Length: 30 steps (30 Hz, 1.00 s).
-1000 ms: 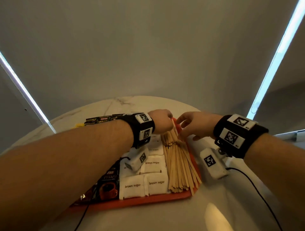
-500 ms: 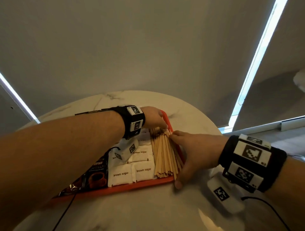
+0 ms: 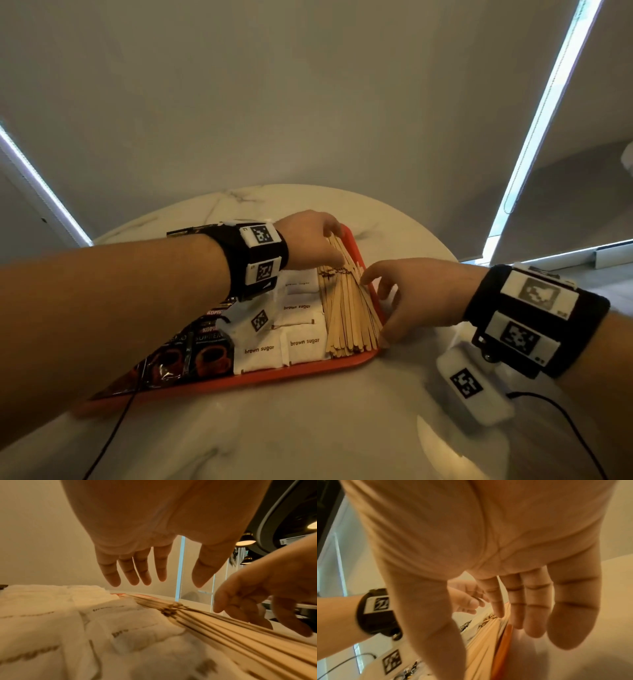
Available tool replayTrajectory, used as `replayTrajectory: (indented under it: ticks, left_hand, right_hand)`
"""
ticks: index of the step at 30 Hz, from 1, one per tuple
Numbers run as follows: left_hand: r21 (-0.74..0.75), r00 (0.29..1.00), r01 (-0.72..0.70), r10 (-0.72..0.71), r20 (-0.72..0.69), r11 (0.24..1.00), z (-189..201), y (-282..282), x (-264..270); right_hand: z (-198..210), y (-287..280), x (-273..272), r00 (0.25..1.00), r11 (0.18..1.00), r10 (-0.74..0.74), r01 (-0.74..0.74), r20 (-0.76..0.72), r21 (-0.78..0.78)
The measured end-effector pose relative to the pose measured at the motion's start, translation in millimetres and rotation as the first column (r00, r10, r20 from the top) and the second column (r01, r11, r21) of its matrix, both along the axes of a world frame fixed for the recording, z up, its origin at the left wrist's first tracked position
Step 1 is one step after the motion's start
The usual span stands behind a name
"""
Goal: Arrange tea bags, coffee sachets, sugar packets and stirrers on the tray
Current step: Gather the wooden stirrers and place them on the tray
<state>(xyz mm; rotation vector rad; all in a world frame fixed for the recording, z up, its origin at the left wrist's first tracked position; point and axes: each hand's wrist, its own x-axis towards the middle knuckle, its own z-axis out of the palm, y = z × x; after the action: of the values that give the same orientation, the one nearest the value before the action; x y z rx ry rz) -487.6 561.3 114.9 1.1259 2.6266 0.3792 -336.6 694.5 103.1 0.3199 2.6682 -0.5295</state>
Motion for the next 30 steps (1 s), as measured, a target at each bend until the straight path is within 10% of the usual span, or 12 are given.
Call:
replayTrajectory:
  ticks: [13,30]
  left_hand:
    - [-0.204,0.993,0.116,-0.112,0.032,0.972,-3,-42,65]
    - [-0.076,0.997,0.037,-0.031,0.071,0.996,-2,-54,70]
  right_hand:
    - [-6,-13,-2,0.974,0.972,-0.218,0.21,-0.067,-0.102]
    - [-14,-3,-24,0.918,0.929,-0.351,0.315,-0.187,-0.195]
